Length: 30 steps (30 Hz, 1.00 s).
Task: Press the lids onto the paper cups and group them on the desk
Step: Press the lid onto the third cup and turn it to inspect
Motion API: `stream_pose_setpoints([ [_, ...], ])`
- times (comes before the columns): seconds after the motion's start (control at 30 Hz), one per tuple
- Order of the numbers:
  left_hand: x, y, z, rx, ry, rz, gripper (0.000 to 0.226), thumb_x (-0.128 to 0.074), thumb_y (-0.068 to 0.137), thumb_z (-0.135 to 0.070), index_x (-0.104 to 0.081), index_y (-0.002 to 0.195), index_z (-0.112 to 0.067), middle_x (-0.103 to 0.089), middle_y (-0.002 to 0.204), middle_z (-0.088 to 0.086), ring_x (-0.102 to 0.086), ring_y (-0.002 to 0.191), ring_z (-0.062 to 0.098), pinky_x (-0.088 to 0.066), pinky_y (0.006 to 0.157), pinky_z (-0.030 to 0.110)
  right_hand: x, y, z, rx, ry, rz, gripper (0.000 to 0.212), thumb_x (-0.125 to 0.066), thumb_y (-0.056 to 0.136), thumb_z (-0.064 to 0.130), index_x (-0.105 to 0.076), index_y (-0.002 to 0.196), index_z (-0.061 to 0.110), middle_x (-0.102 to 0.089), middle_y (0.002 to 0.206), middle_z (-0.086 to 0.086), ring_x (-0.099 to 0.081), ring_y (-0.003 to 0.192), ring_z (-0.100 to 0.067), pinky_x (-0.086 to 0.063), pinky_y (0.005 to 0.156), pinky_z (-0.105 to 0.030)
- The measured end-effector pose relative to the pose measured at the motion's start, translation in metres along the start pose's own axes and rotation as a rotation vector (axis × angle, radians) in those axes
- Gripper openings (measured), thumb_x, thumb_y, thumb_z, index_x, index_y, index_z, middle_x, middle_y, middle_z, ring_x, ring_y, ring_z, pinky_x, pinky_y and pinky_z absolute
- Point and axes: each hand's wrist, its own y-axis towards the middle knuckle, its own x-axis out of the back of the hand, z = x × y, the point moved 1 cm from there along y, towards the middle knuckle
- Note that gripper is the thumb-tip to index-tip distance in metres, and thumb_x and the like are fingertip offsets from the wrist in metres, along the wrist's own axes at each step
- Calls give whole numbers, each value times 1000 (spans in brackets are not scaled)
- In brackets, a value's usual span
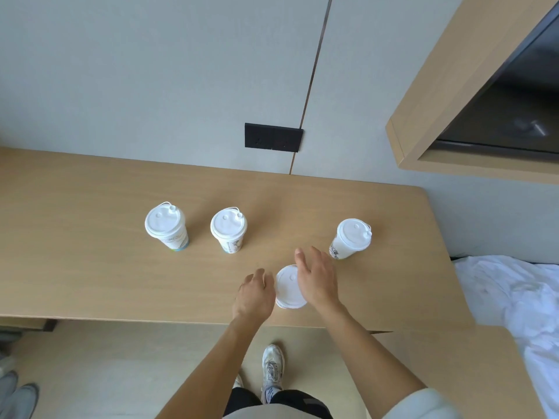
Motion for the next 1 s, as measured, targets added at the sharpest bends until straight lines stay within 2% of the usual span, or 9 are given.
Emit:
stream_pose_setpoints([
  [0.07, -6, 5, -18, 114, -210, -10, 47, -31, 108, -44, -55, 135, -14, -63, 131, 18, -52, 128, 39, -39, 106, 44, 1, 8, -4, -108, 97, 8, 55, -38, 108, 50, -62, 120, 3, -66, 122, -15, -51, 129, -36, -39, 112, -48],
  [0.17, -18, 14, -37, 190, -267, -39, 56, -26, 108, -48, -47, 146, -12, -55, 145, 20, -47, 136, 38, -34, 110, 46, -5, 15, -11, -219, 175, 28, 56, -35, 108, 52, -62, 126, 6, -65, 128, -13, -48, 134, -34, -37, 113, -46],
  [0.27, -29, 20, -43, 261, -209, -82, 63, -19, 106, -54, -40, 151, -14, -51, 150, 19, -44, 139, 38, -33, 113, 50, -16, 18, -15, -256, 239, 54, 53, -33, 110, 48, -61, 132, 9, -64, 133, -10, -46, 136, -33, -35, 113, -44],
  [0.4, -35, 16, -48, 272, -75, -225, 62, -12, 104, -55, -41, 149, -24, -54, 148, 11, -44, 138, 33, -33, 112, 52, -23, 18, -21, -228, 229, 17, 36, -38, 110, 31, -65, 109, 7, -67, 115, -11, -52, 124, -37, -37, 103, -42],
  [0.43, -35, 17, -48, 267, -51, -239, 62, -12, 104, -53, -39, 152, -25, -53, 151, 9, -41, 142, 33, -31, 114, 52, -23, 18, -21, -228, 203, 12, 34, -39, 109, 29, -64, 108, 6, -66, 115, -12, -52, 123, -37, -38, 102, -41],
  [0.57, -35, 23, -48, 277, 20, -235, 60, -11, 106, -50, -26, 161, -30, -42, 162, 4, -27, 154, 32, -23, 121, 56, -24, 21, -19, -258, 142, 1, 35, -43, 106, 32, -59, 124, 8, -59, 134, -20, -50, 129, -36, -40, 107, -43],
  [0.7, -36, 26, -49, 267, 35, -234, 58, -13, 107, -48, -22, 163, -33, -38, 165, 0, -21, 157, 31, -19, 124, 56, -23, 23, -18, -273, 117, 19, 40, -42, 106, 34, -56, 135, 10, -55, 143, -17, -45, 138, -33, -38, 114, -46],
  [0.87, -35, 26, -47, 152, 31, -210, 66, -9, 103, -50, -28, 162, -28, -41, 163, 3, -26, 156, 33, -21, 124, 54, -20, 16, -15, -260, 74, 3, 32, -38, 108, 29, -60, 123, 11, -60, 133, -9, -46, 133, -31, -37, 113, -42],
  [1.0, -26, 39, -55, -159, 163, -169, 60, -18, 105, -46, -49, 150, -21, -57, 149, 3, -40, 147, 29, -32, 118, 49, -20, 0, -22, -383, 67, 17, 41, -30, 112, 34, -53, 143, 20, -53, 146, -3, -41, 138, -32, -32, 114, -40],
])
